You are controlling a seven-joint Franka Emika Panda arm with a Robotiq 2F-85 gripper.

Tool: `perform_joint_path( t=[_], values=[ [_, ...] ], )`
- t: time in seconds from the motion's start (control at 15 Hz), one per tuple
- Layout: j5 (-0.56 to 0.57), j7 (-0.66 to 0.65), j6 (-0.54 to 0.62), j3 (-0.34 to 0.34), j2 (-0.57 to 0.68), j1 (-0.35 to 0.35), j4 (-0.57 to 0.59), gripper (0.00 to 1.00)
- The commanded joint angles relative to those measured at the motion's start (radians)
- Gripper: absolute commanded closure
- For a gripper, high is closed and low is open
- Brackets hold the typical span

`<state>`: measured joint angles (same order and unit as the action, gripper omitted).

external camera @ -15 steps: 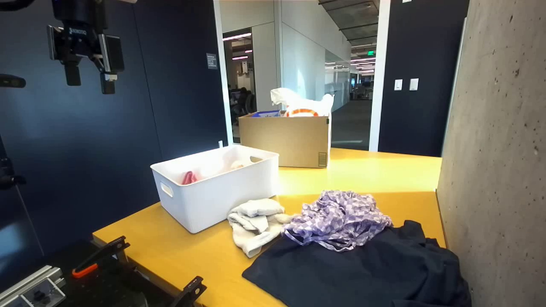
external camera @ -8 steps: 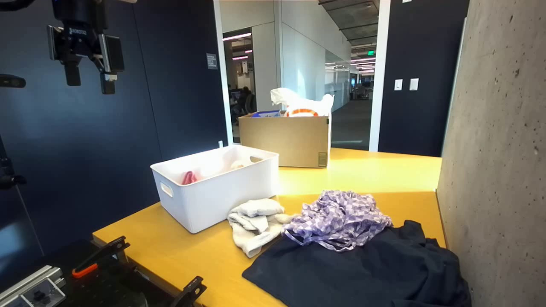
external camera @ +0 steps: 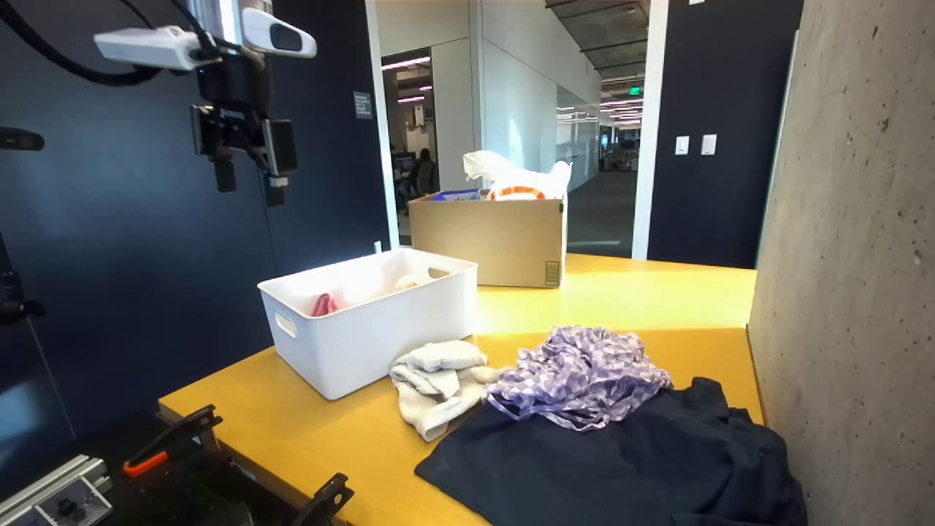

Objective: Put the clothing into the basket

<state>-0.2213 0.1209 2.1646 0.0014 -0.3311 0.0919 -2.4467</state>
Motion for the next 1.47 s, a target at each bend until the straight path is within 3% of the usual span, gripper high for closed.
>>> perform_joint_path(
  t=[0.0,0.4,0.8,0.93,1.0,1.4],
  values=[
    [0.024,-0.049,0.106,-0.002,0.157,-0.041,0.107,0.00],
    [-0.005,-0.050,0.179,-0.046,0.350,-0.108,0.206,0.00],
    [0.015,-0.091,0.135,-0.045,0.613,-0.137,0.402,0.00],
    [0.022,-0.105,0.113,-0.040,0.629,-0.134,0.425,0.00],
    [0.007,-0.075,0.165,-0.036,0.613,-0.143,0.373,0.00],
    [-0.001,-0.102,0.150,-0.035,0.648,-0.142,0.430,0.00]
  ],
)
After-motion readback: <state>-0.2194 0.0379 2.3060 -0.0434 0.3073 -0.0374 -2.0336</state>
